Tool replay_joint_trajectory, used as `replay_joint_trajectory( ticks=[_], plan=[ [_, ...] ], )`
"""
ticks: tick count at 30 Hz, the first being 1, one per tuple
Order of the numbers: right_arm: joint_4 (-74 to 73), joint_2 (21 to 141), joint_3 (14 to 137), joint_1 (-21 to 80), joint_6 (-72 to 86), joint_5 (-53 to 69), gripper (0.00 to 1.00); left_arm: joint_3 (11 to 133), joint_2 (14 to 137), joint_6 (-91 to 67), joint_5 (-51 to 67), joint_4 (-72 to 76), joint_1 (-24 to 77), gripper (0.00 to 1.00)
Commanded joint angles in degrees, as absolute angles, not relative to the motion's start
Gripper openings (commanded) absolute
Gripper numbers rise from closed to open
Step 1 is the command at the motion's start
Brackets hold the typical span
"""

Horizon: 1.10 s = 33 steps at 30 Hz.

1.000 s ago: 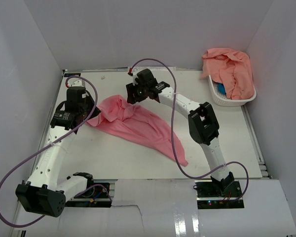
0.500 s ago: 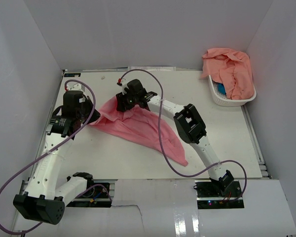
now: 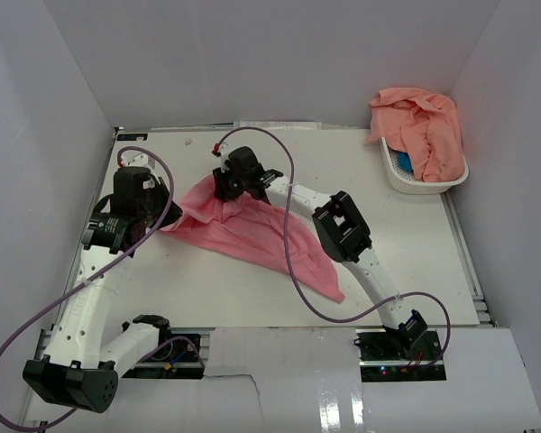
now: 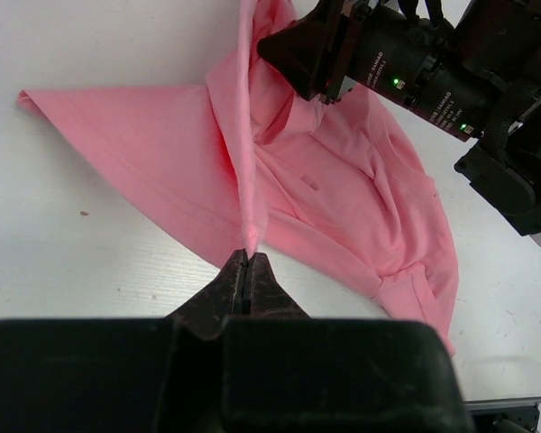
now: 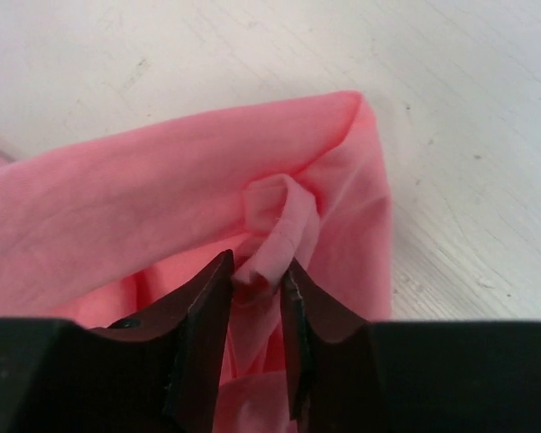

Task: Fold and stack the t-shirts
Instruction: Flatten out the tshirt

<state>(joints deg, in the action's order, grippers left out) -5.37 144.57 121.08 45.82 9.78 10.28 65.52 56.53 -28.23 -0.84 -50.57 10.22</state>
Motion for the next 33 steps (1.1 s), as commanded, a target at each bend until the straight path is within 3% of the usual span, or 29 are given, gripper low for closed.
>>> replay_joint_trajectory(
  ticks=[1,5,12,23,33],
  plan=[
    [-3.77,143.17,123.04,45.62,8.53,6.33,0.33,67.85,54.58,-27.42,-0.79,-51.06,9.93,0.0],
    [-5.36,143.7,123.14,45.62,8.17,4.66,0.08,68.03,54.4,-27.25,-1.05,-51.24,10.02,0.0],
    [-2.46,133.43,112.86,45.62,6.6,0.63,0.08,66.71,54.67,-27.25,-2.11,-50.89,9.93,0.0],
    [-5.7,95.67,90.02,44.74,2.46,-9.05,0.08,65.65,55.02,-26.28,-6.76,-48.08,9.93,0.0],
    [-11.87,73.49,66.64,44.65,7.2,-10.48,0.08,64.34,53.53,-27.33,-11.42,-44.39,9.93,0.0]
  ],
)
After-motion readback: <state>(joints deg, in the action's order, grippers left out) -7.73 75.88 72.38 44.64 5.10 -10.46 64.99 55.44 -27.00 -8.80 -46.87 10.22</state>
